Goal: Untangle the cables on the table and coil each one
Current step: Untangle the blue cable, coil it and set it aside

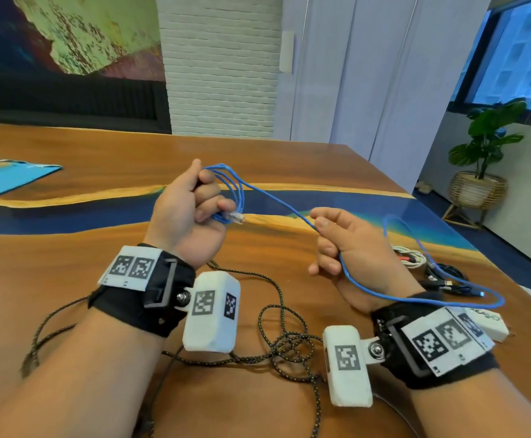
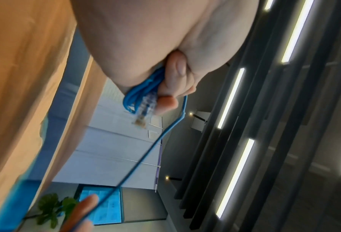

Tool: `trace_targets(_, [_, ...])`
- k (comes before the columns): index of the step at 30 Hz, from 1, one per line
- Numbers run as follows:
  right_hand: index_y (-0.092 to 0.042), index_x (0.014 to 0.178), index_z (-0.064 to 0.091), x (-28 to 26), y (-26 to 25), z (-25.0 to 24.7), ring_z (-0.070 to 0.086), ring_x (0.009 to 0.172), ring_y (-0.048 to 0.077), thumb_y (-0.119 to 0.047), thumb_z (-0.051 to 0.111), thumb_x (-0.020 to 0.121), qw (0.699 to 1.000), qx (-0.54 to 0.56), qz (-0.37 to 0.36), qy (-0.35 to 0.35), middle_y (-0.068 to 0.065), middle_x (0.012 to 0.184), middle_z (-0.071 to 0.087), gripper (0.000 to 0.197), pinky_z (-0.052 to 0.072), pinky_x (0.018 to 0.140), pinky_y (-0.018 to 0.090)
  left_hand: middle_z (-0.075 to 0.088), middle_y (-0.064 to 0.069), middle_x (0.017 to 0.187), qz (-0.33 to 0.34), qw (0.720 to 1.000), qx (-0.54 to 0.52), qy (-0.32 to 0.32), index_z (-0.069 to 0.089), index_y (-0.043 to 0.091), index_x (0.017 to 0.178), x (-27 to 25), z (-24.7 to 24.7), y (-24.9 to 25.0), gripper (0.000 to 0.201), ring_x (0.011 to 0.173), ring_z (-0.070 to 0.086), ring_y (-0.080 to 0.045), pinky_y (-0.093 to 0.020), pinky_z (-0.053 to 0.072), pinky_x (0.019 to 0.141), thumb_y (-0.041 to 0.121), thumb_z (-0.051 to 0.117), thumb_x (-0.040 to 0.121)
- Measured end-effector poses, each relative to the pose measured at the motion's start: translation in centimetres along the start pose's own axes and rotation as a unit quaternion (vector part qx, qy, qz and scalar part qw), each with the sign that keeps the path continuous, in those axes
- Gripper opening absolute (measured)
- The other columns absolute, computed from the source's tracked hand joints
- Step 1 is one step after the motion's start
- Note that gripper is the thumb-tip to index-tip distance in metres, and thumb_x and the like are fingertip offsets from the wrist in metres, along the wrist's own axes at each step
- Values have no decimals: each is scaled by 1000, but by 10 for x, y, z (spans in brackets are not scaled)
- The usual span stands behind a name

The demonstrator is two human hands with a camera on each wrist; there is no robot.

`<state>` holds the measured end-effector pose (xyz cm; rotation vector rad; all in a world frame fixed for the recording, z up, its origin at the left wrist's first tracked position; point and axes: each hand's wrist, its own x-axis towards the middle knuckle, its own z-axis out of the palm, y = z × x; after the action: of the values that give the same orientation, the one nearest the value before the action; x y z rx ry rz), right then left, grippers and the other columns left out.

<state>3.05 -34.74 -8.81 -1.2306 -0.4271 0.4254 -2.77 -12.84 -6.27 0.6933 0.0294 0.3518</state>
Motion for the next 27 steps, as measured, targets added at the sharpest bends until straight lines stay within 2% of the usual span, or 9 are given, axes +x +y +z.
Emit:
trace_targets(4, [-6,114,66,2,9,3,40,40,16,-8,54,103,995,-102,-8,-3,4,56,45,15,54,49,34,21,8,50,-15,997,-70,-41,53,17,75,-8,7,-3,42,37,26,-9,-19,48,59,39,42,109])
trace_targets(10, [-10,100,69,4,14,4,40,38,16,-8,54,104,988,-147,-19,48,7,58,50,16,53,46,32,23,10,48,-83,994,-22,-74,44,21,65,-21,22,-12,47,39,44,-6,-26,58,68,41,42,108])
trace_targets(13, [-10,101,69,3,12,2,42,40,17,-10,56,103,984,-170,-18,39,8,60,54,13,54,47,33,37,10,44,-60,993,-51,-89,45,21,66,-22,23,-11,48,45,57,-8,-26,59,70,38,38,109])
trace_targets(16, [-10,102,69,-1,13,7,42,40,19,-8,60,101,981,-195,2,-21,9,62,59,9,52,46,33,75,1,81,-3,990,-99,-96,55,15,75,-19,22,-11,45,80,76,-17,-32,61,81,32,35,111])
trace_targets(18, [-9,108,69,-5,14,11,45,41,20,-4,61,99,974,-214,16,-74,11,64,62,13,51,46,33,76,-12,115,24,992,-92,-84,50,15,81,-16,20,-12,42,107,74,-27,-41,55,99,31,29,112])
trace_targets(21, [-16,125,68,-12,13,15,50,47,19,-4,64,98,958,-244,36,-144,13,71,68,29,53,49,34,64,-19,137,51,997,-44,-33,46,17,78,-8,15,-13,43,132,58,-37,-50,39,111,33,25,113])
trace_targets(24, [-22,135,61,-14,11,18,54,50,21,-2,67,95,955,-251,9,-161,14,78,74,46,54,55,36,60,-11,144,73,995,63,11,47,19,79,-5,13,-14,40,137,50,-35,-41,47,92,33,30,112])
trace_targets(25, [-22,132,62,-13,10,19,56,51,23,0,68,93,957,-243,-9,-155,15,80,74,45,55,56,36,60,-7,144,81,988,132,22,51,18,84,-5,13,-16,38,136,51,-31,-37,48,87,32,31,112])
trace_targets(27, [-15,116,68,-13,9,20,58,54,24,2,68,93,959,-238,-42,-145,16,81,75,29,56,59,38,66,3,136,81,948,305,31,60,12,104,-6,12,-23,32,133,54,-22,-42,47,95,30,35,112])
